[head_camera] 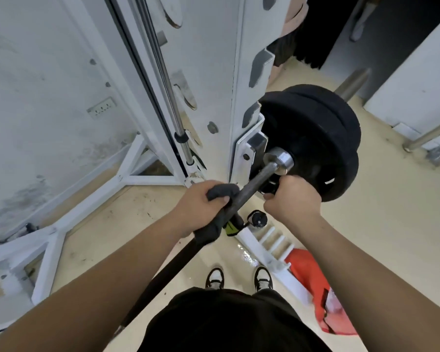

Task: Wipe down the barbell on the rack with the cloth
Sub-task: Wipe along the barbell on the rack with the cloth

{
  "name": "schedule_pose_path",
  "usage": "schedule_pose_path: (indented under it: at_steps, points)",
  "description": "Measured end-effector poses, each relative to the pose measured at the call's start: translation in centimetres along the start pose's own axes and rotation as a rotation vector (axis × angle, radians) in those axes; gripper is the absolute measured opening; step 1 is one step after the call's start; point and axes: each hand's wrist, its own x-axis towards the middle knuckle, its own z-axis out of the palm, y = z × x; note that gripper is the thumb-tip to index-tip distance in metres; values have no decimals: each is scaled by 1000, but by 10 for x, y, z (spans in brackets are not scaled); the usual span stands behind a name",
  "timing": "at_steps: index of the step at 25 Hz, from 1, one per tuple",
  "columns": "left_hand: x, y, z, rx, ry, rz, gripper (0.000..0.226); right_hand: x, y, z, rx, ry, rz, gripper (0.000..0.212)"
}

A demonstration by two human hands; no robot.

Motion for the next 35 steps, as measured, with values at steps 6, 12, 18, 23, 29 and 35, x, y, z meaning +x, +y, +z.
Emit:
schedule_pose_path:
  at_steps: [6,12,18,23,29,35]
  points:
    - [3,-9,-16,44,-88,-75,17,-1,-2,5,-26,24,14,28]
    - [12,-3,-10,-54,-127,-116,21,-2,-3,7,-17,27,-3,27]
    - [-4,-7,-26,98,-139,-133,13,1,2,1,-53,-4,-30,29]
    - [21,24,-3,164,-106,-67,14,1,3,-4,-88,1,-76,29]
    - [-22,8,3,670,47,97,21,10,10,-14,-132,-50,-155,33]
    - [11,44,48,584,205,60,32,16,17,-12,-136,4,-287,36]
